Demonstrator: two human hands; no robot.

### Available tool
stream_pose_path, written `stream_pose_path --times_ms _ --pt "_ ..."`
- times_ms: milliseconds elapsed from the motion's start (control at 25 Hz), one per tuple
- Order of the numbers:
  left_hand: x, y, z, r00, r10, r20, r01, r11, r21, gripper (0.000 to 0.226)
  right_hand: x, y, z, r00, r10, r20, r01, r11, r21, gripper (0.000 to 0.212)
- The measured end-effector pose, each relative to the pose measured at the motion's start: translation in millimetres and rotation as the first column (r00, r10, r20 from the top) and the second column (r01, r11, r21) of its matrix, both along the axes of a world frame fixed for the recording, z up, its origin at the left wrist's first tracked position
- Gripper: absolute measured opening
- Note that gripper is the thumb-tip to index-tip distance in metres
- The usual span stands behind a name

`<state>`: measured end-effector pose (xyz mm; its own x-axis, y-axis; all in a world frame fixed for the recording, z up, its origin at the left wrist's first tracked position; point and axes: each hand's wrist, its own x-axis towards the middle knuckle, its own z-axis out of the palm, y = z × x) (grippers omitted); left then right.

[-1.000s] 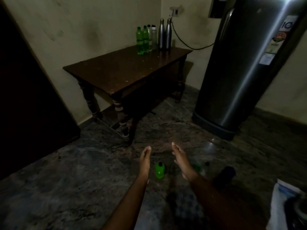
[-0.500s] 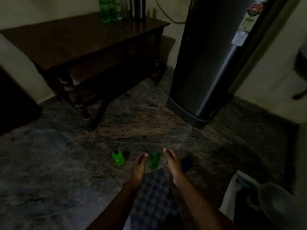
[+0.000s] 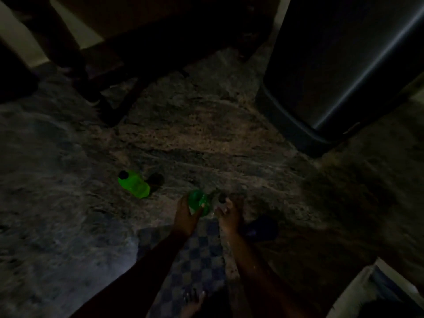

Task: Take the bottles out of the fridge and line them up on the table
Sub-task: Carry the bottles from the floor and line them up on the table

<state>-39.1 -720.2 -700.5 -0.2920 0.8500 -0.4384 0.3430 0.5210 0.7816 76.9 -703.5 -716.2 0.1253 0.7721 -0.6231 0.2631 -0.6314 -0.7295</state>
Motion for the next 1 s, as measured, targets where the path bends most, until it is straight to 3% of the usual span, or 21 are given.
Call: stream_pose_path --times_ms 160,360,520,680,1000 --pt "4.8 28.3 -75.2 0.997 0.037 -0.061 -0.031 0.994 0.103 0.065 -3.1 21.3 -67.4 0.994 -0.019 0.108 0.011 0.998 0.068 0.064" --pt "-2.2 43.4 -116.6 0.991 0.106 0.081 -0.120 0.976 0.184 0.047 5.1 41.6 -102.0 0.967 0.232 0.105 -0.240 0.968 0.072 0.054" --pt "-19.4 43.4 -100.3 0.996 -0.082 0.023 0.076 0.979 0.190 0.047 13.1 33.8 -77.1 0.985 0.173 0.023 -0.175 0.972 0.155 0.041" --pt "-25.2 49.2 -19.0 1.000 -0.028 0.004 0.027 0.977 0.212 0.042 6.1 51.9 1.1 0.988 0.130 -0.084 -0.117 0.982 0.150 0.035" --pt "-61.4 92.6 253.8 0.995 0.051 0.082 -0.081 0.906 0.415 0.033 -17.1 110.1 265.3 0.973 0.146 -0.179 -0.074 0.930 0.360 0.037"
